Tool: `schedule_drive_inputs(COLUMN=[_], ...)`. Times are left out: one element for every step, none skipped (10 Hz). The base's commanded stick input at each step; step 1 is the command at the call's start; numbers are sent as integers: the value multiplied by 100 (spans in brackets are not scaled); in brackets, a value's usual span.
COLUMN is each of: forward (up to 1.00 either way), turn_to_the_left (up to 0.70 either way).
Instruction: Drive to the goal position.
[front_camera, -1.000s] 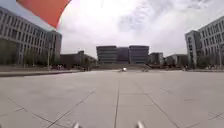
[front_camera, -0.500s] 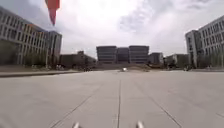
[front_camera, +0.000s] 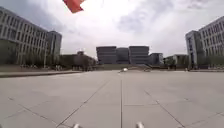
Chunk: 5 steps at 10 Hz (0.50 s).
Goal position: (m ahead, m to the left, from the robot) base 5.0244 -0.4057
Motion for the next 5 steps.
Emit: schedule_drive_inputs(forward=[70,70,70,70,70], turn_to_the_left=[0,0,0,0,0])
